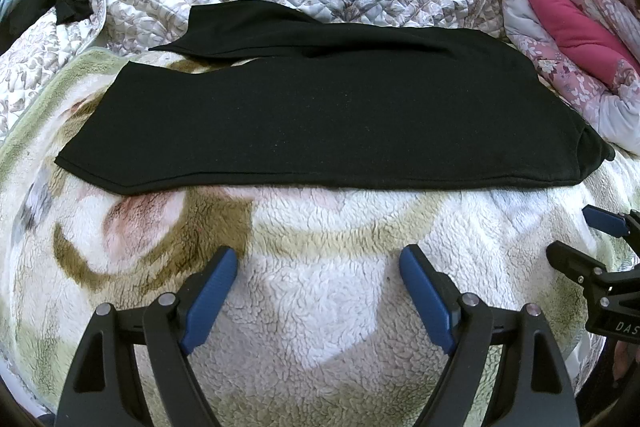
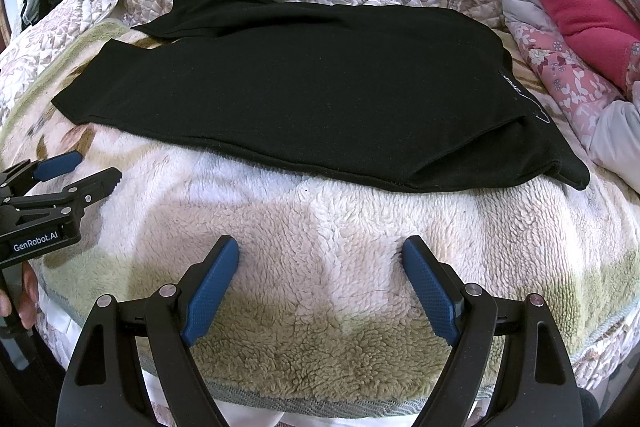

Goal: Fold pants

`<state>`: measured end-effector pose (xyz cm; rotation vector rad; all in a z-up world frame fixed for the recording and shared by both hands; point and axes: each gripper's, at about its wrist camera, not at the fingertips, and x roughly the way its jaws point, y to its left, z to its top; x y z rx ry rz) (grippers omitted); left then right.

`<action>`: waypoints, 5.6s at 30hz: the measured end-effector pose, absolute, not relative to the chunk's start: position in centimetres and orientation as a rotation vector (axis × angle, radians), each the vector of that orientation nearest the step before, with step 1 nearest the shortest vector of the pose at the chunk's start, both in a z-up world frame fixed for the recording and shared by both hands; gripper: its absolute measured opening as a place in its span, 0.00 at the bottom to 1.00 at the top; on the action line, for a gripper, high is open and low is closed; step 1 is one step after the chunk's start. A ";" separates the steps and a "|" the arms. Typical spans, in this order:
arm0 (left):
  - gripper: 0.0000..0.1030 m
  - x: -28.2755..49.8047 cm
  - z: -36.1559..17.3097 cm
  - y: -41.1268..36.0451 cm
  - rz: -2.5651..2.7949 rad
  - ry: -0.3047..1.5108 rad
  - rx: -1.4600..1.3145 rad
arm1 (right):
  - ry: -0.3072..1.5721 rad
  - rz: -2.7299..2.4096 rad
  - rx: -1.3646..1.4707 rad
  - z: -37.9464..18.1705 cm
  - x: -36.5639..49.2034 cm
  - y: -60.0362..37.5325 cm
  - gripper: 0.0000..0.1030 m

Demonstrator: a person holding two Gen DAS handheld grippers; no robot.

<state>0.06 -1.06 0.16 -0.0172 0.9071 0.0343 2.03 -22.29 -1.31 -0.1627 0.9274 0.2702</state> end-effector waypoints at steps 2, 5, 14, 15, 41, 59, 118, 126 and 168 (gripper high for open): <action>0.83 0.1 0.2 -1.1 0.036 0.907 -0.018 | 0.928 0.270 -0.162 -1.3 2.0 -22.5 0.81; 0.83 0.0 0.1 -1.1 0.035 0.907 -0.018 | 0.928 0.270 -0.163 -1.3 2.0 -22.5 0.81; 0.84 0.0 0.1 -1.1 0.035 0.905 -0.016 | 0.941 0.274 -0.165 -1.5 2.1 -22.4 0.81; 0.84 0.0 0.1 -1.1 0.035 0.906 -0.017 | 0.941 0.275 -0.165 -1.5 2.1 -22.4 0.81; 0.81 0.1 0.5 -0.9 0.019 0.895 -0.045 | 0.941 0.269 -0.071 0.0 2.9 -24.8 0.81; 0.80 1.1 0.0 11.9 0.207 0.826 -0.388 | 0.926 0.242 0.253 0.1 7.2 -30.6 0.81; 0.05 -6.9 1.6 14.9 0.338 0.818 -0.453 | 0.873 0.098 0.585 2.1 1.5 -41.1 0.02; 0.10 -8.1 3.6 16.7 0.465 0.790 -0.439 | 0.924 0.011 0.549 2.6 0.0 -41.8 0.08; 0.34 -0.6 3.2 0.8 0.002 0.922 -0.155 | 0.923 0.338 0.025 2.4 3.8 -28.6 0.52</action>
